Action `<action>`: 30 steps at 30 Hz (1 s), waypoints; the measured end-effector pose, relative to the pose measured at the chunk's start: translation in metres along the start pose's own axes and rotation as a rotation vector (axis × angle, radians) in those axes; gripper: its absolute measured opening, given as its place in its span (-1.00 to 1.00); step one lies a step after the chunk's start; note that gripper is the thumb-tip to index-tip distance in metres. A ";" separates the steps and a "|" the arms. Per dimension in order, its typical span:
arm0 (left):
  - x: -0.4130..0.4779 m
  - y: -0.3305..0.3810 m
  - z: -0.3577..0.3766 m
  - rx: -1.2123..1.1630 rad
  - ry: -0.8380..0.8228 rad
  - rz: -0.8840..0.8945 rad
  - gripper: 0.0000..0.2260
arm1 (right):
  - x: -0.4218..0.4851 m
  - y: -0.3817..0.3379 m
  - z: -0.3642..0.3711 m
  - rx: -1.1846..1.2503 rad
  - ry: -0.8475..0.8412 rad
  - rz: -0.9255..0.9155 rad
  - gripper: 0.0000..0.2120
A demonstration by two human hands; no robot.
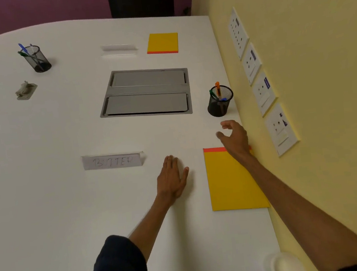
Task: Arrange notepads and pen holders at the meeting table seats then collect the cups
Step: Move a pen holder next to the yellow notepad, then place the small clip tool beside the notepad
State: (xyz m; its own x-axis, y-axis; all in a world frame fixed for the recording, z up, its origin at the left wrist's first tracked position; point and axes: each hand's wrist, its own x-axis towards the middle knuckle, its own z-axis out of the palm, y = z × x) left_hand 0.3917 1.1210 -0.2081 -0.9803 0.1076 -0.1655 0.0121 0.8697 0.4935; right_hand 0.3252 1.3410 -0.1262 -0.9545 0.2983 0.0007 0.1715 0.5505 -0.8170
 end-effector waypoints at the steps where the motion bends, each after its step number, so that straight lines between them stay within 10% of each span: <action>1: -0.010 0.002 -0.011 -0.007 0.020 0.014 -0.45 | -0.010 -0.007 -0.001 0.005 -0.003 0.013 -0.72; 30: -0.239 -0.050 -0.258 0.050 0.311 0.068 -0.53 | -0.271 -0.232 0.018 0.059 -0.085 -0.212 -0.75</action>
State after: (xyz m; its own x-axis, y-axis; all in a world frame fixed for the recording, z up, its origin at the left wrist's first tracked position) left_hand 0.5747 0.9277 0.0275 -0.9901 0.0202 0.1389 0.0814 0.8888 0.4510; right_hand 0.5400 1.1180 0.0526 -0.9851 0.1130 0.1296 -0.0472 0.5469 -0.8359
